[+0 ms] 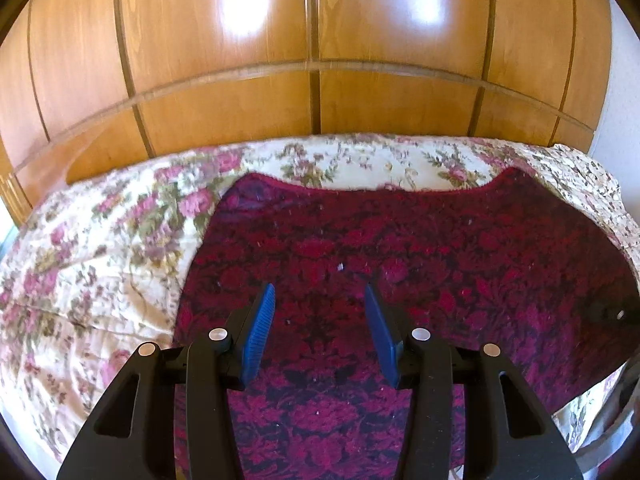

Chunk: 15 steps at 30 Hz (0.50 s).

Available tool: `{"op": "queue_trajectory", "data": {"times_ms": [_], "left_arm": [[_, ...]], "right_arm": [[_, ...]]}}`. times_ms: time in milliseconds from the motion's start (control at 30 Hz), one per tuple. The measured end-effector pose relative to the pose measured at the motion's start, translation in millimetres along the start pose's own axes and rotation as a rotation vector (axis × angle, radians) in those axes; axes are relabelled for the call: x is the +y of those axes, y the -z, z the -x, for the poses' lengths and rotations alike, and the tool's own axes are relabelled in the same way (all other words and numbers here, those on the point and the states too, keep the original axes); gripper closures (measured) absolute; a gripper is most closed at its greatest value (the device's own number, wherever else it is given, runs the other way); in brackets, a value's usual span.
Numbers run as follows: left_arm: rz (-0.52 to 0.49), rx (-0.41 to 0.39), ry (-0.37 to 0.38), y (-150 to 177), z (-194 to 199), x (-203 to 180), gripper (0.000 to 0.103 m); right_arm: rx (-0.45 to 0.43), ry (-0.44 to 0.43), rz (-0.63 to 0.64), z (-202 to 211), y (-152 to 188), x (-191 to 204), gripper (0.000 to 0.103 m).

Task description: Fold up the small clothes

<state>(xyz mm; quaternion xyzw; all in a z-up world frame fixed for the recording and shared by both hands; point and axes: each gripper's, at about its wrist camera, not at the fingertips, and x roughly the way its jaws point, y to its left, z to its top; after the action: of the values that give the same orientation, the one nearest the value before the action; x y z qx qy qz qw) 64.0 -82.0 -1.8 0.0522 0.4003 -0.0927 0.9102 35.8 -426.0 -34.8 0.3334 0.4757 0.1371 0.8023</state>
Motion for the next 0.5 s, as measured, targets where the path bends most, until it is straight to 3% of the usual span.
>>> {"op": "queue_trajectory", "data": {"times_ms": [200, 367, 500], "left_arm": [[0.044, 0.052, 0.066, 8.6, -15.1, 14.1, 0.057], [0.181, 0.061, 0.271, 2.6, -5.3, 58.1, 0.057], [0.329, 0.054, 0.379, 5.0, 4.2, 111.4, 0.057]], "right_arm": [[-0.058, -0.091, 0.076, 14.4, -13.1, 53.9, 0.067], [-0.061, -0.126, 0.217, -1.2, -21.8, 123.5, 0.068], [-0.049, -0.135, 0.325, -24.7, -21.8, 170.7, 0.068]]}}
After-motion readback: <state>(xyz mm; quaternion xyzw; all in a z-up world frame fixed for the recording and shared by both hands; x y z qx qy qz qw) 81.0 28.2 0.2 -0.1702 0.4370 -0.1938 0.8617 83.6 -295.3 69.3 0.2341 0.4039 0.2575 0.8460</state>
